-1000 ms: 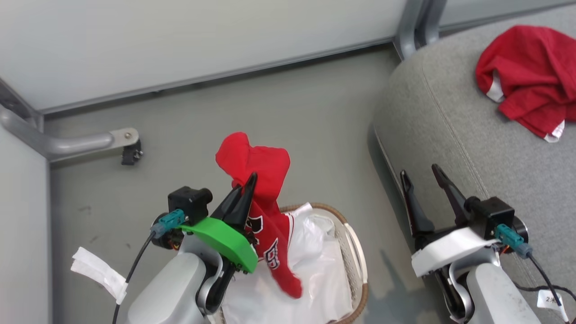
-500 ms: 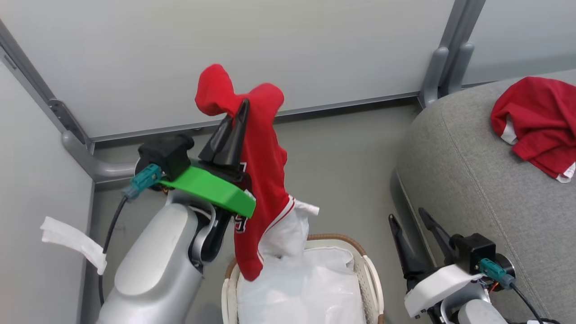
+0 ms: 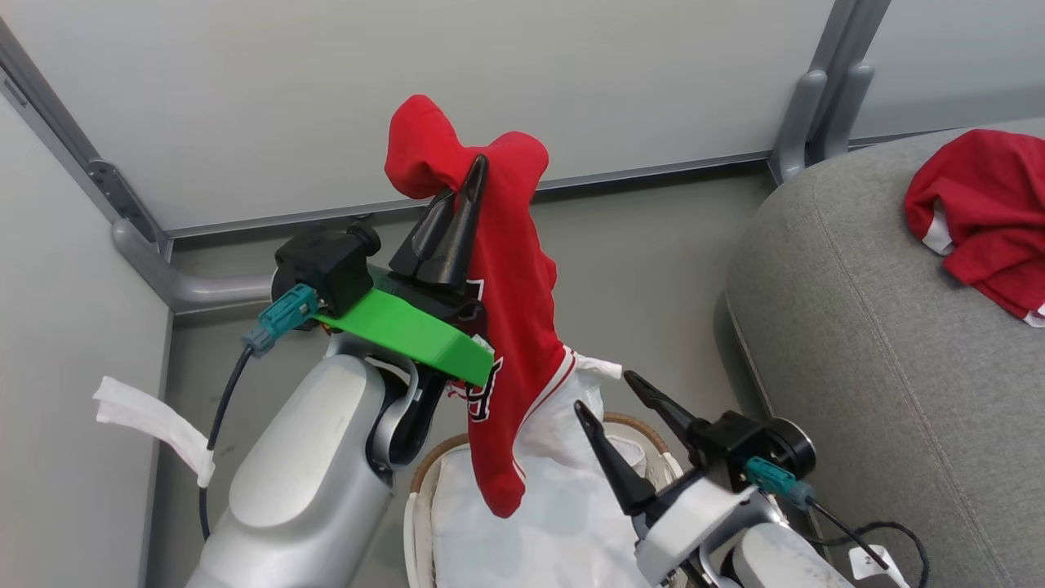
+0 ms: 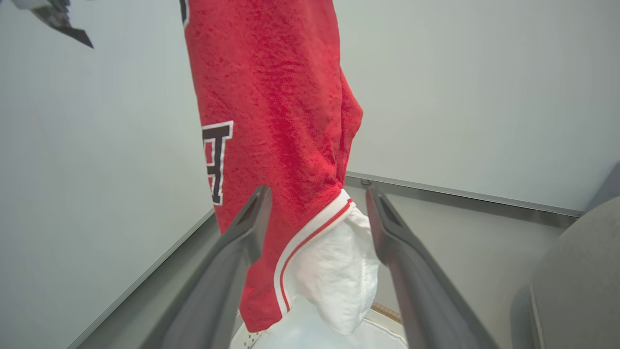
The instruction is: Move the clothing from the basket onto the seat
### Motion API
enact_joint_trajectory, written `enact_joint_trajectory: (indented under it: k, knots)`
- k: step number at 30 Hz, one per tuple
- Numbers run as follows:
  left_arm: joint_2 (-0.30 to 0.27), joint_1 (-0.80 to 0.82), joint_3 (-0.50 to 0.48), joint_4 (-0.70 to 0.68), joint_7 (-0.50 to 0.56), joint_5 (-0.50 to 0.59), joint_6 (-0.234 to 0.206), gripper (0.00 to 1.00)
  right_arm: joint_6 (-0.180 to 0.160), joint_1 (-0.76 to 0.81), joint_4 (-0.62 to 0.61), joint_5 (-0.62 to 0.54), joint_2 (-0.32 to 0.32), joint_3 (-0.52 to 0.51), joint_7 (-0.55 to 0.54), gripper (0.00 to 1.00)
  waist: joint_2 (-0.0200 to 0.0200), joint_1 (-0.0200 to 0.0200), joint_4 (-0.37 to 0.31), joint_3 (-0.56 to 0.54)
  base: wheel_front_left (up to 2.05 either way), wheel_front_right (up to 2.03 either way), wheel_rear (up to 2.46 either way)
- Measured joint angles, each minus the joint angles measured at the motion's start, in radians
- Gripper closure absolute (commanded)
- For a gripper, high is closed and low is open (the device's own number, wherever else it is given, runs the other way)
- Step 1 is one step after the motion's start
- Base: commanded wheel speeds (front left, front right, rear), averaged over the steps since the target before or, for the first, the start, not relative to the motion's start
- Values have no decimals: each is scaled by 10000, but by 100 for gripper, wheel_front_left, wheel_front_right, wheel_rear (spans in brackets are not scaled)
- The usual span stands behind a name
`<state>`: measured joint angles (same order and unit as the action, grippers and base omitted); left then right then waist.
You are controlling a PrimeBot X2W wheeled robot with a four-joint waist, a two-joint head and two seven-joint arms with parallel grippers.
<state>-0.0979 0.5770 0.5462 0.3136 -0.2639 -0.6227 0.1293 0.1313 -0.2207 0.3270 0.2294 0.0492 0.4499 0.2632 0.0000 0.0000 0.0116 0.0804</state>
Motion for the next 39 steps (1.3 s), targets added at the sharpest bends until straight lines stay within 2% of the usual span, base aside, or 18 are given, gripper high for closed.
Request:
enact_joint_trajectory:
  k: [11, 20, 36, 37, 39]
  knots:
    - [127, 232, 280, -146, -2, 2, 0, 100, 0, -2101, 698, 708, -10, 2171, 0, 0, 0, 0, 231, 293, 0, 0, 0]
    - [257, 542, 911, -205, -2, -40, 0, 100, 0, -3191, 1839, 838, 8, 2389, 0, 0, 0, 0, 572, 389, 0, 0, 0]
    - [447, 959, 2067, -428, 0, -360, 0, 100, 0, -3853, 2734, 1062, -4, 2543, 0, 0, 0, 0, 1120, 453, 0, 0, 0]
    - [447, 988, 2121, -464, -2, -387, 0, 100, 0, -3852, 2813, 1074, -2, 2533, 0, 5, 0, 0, 1153, 458, 0, 0, 0]
    - [453, 1032, 2201, -541, -2, -439, 0, 100, 0, -3853, 2895, 1154, -2, 2485, 0, 96, 0, 0, 1216, 467, 0, 0, 0]
